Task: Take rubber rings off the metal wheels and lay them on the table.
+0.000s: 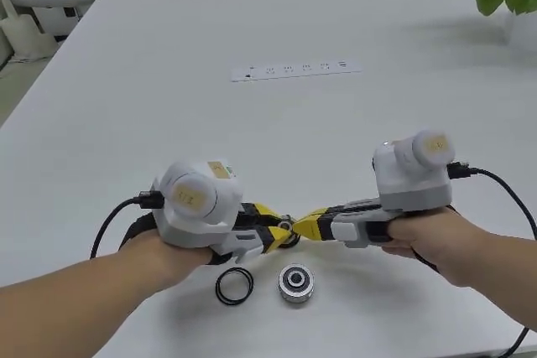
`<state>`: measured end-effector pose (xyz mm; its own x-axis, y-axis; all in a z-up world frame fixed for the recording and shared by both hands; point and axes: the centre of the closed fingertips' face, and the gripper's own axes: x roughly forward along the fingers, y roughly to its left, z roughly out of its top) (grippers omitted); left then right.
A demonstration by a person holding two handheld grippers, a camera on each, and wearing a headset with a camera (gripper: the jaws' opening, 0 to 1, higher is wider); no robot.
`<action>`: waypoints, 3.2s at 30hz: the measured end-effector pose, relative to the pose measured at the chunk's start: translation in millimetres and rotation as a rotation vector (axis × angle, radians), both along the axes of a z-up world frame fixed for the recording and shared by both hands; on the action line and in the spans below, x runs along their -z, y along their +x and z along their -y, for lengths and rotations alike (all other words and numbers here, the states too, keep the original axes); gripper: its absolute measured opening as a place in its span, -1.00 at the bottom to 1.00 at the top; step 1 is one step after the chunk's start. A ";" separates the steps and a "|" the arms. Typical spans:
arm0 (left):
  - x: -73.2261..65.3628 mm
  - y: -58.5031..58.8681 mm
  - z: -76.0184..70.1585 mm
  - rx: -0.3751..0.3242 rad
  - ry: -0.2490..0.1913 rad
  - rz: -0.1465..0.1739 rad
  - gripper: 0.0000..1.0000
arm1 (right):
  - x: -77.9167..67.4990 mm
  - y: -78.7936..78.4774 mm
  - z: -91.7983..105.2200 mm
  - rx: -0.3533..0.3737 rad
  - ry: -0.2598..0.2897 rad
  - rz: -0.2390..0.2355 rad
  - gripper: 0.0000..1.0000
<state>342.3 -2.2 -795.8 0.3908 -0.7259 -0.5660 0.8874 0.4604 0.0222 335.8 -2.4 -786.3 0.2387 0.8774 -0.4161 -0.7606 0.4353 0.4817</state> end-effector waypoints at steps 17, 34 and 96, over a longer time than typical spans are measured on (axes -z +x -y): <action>0.0 -0.7 0.3 -0.005 -0.002 -0.001 -0.76 | -6.1 -7.2 -6.1 -0.035 0.041 -0.014 -1.00; -0.2 -3.1 1.4 0.014 -0.001 0.018 -0.73 | 3.4 2.3 4.0 0.034 0.016 -0.021 -1.00; -71.3 -50.0 -44.0 0.005 -0.190 0.054 0.13 | -40.6 -16.0 -11.6 0.004 0.097 -0.019 -1.00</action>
